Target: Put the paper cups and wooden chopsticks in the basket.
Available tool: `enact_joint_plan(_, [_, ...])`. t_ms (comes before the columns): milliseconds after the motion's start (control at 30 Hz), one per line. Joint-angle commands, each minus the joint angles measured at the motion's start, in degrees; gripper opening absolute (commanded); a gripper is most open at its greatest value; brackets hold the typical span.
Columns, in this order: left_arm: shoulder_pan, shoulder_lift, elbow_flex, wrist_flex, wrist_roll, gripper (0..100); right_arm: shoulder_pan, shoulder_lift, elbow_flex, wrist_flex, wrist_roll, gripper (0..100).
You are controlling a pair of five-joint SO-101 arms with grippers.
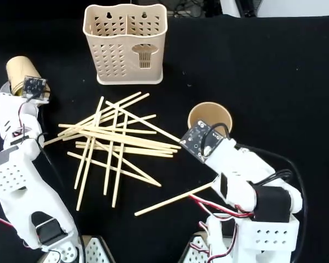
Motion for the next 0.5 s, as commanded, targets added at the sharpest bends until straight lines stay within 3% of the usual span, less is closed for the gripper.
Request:
enact_joint_plan(0, [-0.66, -4.04, 5.05, -6.51, 3.87, 3, -0.26, 0.13, -0.22, 0.09, -0.35, 15.5])
enact_joint_plan(233, [-0.66, -16.44, 26.15, -22.15, 4.31, 3, -0.44, -9.19, -0.13, 0.09, -0.35, 15.5])
enact_joint_plan(467, [-2.95, -35.87, 40.66, -20.75, 12.75, 3, -0.26, -23.78, 6.73, -0.18, -0.35, 15.5])
